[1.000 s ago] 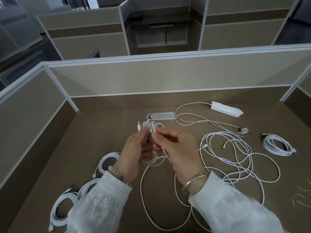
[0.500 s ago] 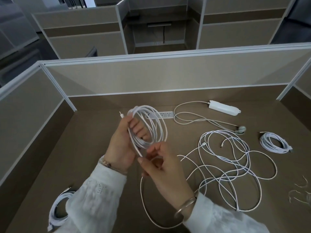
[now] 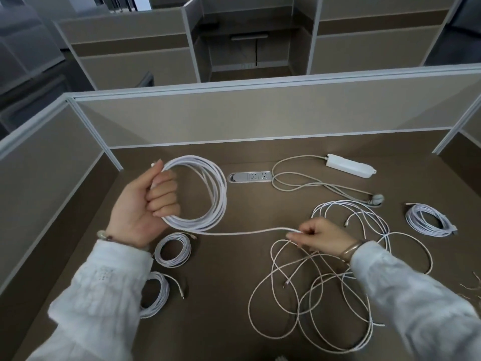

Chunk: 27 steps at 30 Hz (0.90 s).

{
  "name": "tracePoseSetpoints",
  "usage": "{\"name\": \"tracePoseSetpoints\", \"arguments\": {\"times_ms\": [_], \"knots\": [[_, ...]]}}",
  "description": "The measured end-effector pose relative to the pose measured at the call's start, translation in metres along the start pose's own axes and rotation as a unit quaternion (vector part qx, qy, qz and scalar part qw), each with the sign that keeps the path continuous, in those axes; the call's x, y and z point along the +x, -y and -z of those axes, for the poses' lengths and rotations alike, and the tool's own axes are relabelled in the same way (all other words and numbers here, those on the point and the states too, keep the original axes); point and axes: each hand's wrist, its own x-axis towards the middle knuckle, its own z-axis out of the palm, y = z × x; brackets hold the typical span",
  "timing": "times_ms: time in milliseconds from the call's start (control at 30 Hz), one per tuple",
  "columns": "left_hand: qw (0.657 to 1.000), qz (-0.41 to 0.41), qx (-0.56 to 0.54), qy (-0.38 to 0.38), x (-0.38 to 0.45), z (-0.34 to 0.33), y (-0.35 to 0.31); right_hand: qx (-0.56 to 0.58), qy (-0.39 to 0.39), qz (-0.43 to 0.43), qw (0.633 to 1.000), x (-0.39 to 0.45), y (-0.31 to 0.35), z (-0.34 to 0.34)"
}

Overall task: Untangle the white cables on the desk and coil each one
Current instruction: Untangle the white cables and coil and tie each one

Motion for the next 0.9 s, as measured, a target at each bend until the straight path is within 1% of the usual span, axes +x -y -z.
{"name": "tracePoseSetpoints", "arguments": {"times_ms": [67,133,200,233,267,300,333,433,533,600,667,733,767,833,900], "knots": [[0.999,0.027,0.005,0.020,-0.003,0.007,-0.011,0.023,0.011,-0.034,0.999,0.002,-0.006,0.017],[0.999,0.030,0.012,0.028,-0.004,0.011,-0.017,0.089,0.033,-0.055,0.994,0.003,-0.009,0.029],[0.999,0.006,0.040,-0.007,0.000,0.011,-0.018,0.232,0.045,-0.088,0.968,0.006,-0.011,0.035],[0.994,-0.017,0.085,-0.067,0.001,0.008,-0.014,0.295,0.039,-0.104,0.949,0.008,-0.008,0.036],[0.979,-0.044,0.141,-0.141,0.002,0.003,-0.009,0.339,0.025,-0.116,0.933,0.009,-0.004,0.036],[0.962,-0.065,0.184,-0.191,0.003,-0.002,-0.002,0.364,0.003,-0.124,0.923,0.011,0.005,0.036],[0.953,-0.072,0.204,-0.211,0.007,-0.006,0.004,0.377,-0.024,-0.126,0.917,0.012,0.014,0.034],[0.946,-0.051,0.234,-0.219,0.022,-0.009,0.023,0.407,-0.099,-0.112,0.901,0.014,0.049,0.025],[0.928,-0.050,0.285,-0.235,0.035,-0.013,0.044,0.464,-0.153,-0.091,0.868,0.012,0.087,0.009],[0.916,-0.070,0.310,-0.246,0.041,-0.019,0.058,0.525,-0.165,-0.073,0.832,0.008,0.114,-0.006],[0.905,-0.094,0.319,-0.266,0.048,-0.025,0.071,0.579,-0.146,-0.055,0.801,0.000,0.136,-0.022],[0.894,-0.130,0.319,-0.286,0.055,-0.030,0.082,0.590,-0.125,-0.031,0.797,-0.007,0.151,-0.040],[0.889,-0.150,0.321,-0.291,0.058,-0.033,0.086,0.582,-0.131,-0.021,0.802,-0.009,0.155,-0.048],[0.876,-0.178,0.338,-0.295,0.062,-0.038,0.093,0.545,-0.168,-0.002,0.822,-0.014,0.159,-0.061],[0.868,-0.190,0.343,-0.305,0.064,-0.042,0.097,0.496,-0.205,0.012,0.843,-0.019,0.159,-0.068]]}}
